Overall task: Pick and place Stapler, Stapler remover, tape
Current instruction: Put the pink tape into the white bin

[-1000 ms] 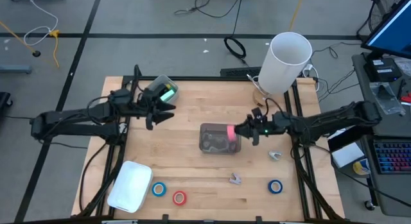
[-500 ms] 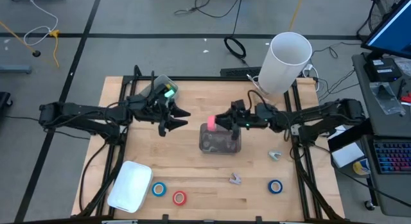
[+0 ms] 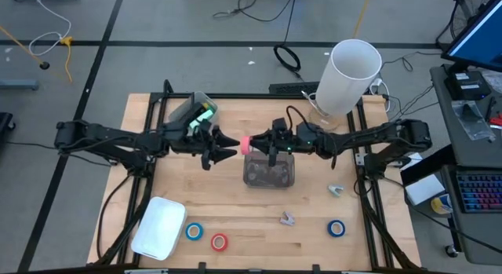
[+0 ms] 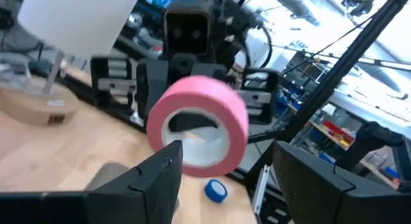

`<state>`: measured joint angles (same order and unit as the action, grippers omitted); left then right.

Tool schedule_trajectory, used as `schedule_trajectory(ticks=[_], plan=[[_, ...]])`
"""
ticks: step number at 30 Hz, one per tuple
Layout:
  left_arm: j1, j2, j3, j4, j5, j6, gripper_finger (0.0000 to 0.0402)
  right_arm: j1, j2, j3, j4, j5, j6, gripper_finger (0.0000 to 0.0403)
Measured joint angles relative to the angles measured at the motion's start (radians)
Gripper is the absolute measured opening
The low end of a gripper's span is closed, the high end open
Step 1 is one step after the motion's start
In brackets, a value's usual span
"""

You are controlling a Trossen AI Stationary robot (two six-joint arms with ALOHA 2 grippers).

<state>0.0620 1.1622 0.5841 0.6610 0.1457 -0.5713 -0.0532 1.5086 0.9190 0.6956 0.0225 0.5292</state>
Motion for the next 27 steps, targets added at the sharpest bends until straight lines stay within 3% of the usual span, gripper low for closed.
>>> schedule_trajectory(ticks=[18,27], plan=[[-0.012,0.034,0.051,-0.005,-0.061,-0.017,0.0241,-0.031,0.012,0.014,-0.016,0.004,-0.019,0.0033],[-0.012,0.13,0.119,-0.01,-0.009,-0.04,0.0241,-0.032,0.012,0.014,-0.022,0.01,-0.018,0.0033]])
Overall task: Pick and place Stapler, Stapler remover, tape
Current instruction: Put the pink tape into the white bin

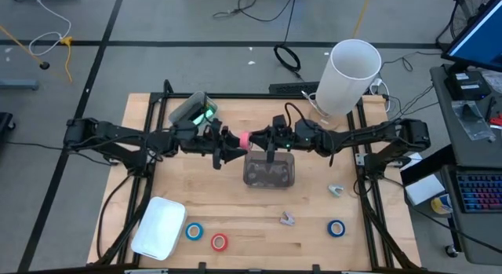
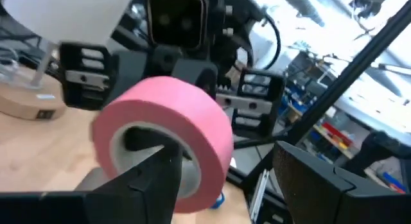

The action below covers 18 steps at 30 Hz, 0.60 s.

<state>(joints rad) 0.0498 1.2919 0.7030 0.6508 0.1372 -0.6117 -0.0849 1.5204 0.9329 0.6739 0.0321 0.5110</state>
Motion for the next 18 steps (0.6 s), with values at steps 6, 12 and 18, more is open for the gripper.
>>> schedule_trajectory(ticks=[6,12,18], plan=[[0.002,0.031,0.044,-0.01,0.041,0.0,0.0241,-0.001,-0.001,0.0,-0.011,0.009,0.0,0.0033],[0.003,0.031,0.044,-0.03,0.059,0.001,0.0201,0.0,0.0,0.0,-0.022,0.008,-0.001,0.0033],[0.01,0.031,0.044,-0.068,0.087,0.001,0.0104,0.0,0.0,0.0,-0.028,0.0,-0.003,0.0033]])
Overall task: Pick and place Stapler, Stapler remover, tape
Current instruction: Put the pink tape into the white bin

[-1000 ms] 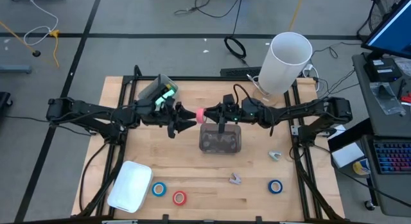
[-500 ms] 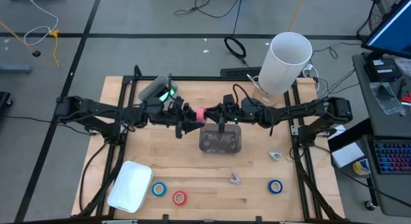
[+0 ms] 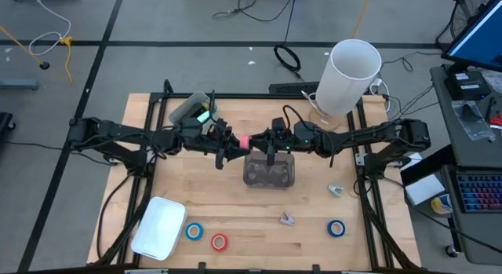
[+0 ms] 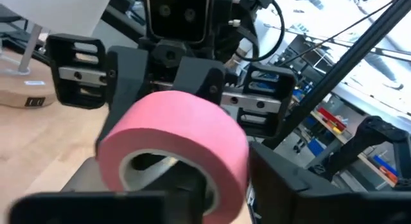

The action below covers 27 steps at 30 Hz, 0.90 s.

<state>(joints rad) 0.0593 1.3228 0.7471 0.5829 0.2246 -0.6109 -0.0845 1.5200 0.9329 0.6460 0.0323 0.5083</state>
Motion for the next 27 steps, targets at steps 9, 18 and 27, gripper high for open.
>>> schedule_trajectory(ticks=[9,18,27], plan=[[0.019,0.0,0.002,-0.026,0.087,-0.001,0.0039,0.0,0.001,0.0,-0.005,-0.03,-0.015,0.0079],[0.037,-0.083,-0.001,-0.355,0.14,0.031,0.0039,-0.003,-0.009,-0.001,-0.079,-0.256,-0.049,0.0136],[0.036,-0.251,0.0,-0.785,0.136,-0.09,0.0039,-0.002,-0.011,-0.001,-0.111,-0.4,-0.049,0.0143]])
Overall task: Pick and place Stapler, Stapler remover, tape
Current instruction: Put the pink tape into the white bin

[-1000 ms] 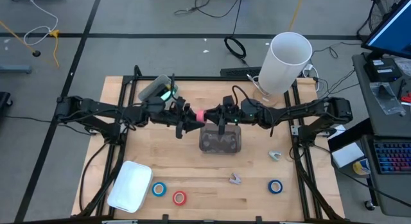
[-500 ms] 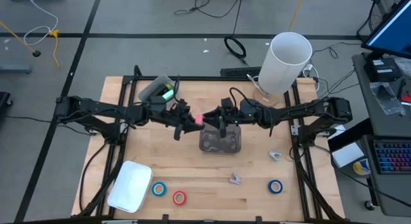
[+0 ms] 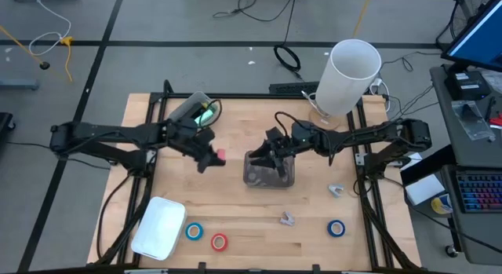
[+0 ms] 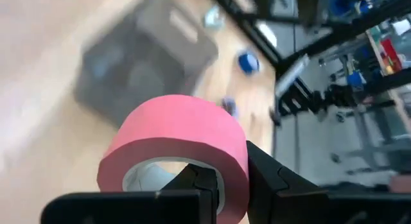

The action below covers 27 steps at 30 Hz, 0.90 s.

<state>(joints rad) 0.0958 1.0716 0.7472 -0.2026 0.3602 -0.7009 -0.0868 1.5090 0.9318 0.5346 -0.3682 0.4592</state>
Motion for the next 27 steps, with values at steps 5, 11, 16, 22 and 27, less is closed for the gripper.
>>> schedule_trajectory(ticks=[5,11,16,22,27], plan=[[-0.105,-0.083,0.0,-0.231,0.105,-0.212,0.0039,0.0,0.0,0.0,-0.001,-0.001,0.0,0.0142],[-0.311,-0.141,0.0,-0.479,0.11,-0.49,0.0039,-0.012,0.0,0.0,-0.007,-0.002,-0.012,0.0143],[-0.481,-0.131,0.0,-0.662,0.094,-0.703,0.0039,-0.03,0.0,0.0,-0.008,-0.001,-0.033,0.014],[-0.636,-0.115,0.0,-0.711,-0.007,-0.918,0.0039,-0.05,0.0,0.0,-0.009,-0.001,-0.034,0.0141],[-0.728,-0.064,0.0,-0.701,-0.052,-1.002,0.0039,-0.059,0.0,0.0,-0.009,-0.001,-0.033,0.014]])
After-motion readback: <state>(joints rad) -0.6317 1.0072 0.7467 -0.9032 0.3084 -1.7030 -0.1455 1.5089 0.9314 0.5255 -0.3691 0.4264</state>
